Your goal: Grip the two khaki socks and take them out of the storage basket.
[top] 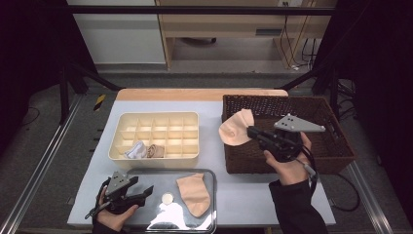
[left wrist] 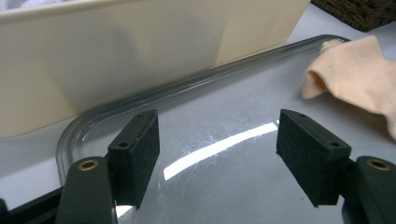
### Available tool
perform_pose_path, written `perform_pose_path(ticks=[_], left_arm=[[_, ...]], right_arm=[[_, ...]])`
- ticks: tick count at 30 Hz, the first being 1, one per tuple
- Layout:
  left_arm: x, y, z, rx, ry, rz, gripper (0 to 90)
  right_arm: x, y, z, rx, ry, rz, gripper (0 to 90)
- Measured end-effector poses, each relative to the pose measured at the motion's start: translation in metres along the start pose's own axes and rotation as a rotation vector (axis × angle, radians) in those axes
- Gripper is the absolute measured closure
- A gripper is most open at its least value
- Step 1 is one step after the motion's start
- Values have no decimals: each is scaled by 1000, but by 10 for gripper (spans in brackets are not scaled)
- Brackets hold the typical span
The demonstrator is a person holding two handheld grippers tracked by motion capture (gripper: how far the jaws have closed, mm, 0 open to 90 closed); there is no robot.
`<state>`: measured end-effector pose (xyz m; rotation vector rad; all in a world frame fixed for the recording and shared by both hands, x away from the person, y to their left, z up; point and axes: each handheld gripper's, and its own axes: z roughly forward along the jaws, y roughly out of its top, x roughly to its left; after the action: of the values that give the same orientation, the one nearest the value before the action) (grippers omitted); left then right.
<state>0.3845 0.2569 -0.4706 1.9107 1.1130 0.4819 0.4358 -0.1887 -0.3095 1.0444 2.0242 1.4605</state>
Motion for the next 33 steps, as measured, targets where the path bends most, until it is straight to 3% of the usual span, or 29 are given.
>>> perform_pose_path(ticks=[9, 17, 27, 33], left_arm=[[0, 0, 0, -2, -2, 3, 294], [-1, 0, 0, -2, -1, 4, 294], [-1, 1, 0, -3, 1, 3, 294], [-1, 1, -1, -6, 2, 2, 294]], right_arm=[[29, -10, 0, 16, 63, -34, 864], [47, -32, 7, 48, 118, -38, 864], [59, -64, 12, 98, 178, -26, 864], [58, -80, 14, 131, 178, -17, 864]])
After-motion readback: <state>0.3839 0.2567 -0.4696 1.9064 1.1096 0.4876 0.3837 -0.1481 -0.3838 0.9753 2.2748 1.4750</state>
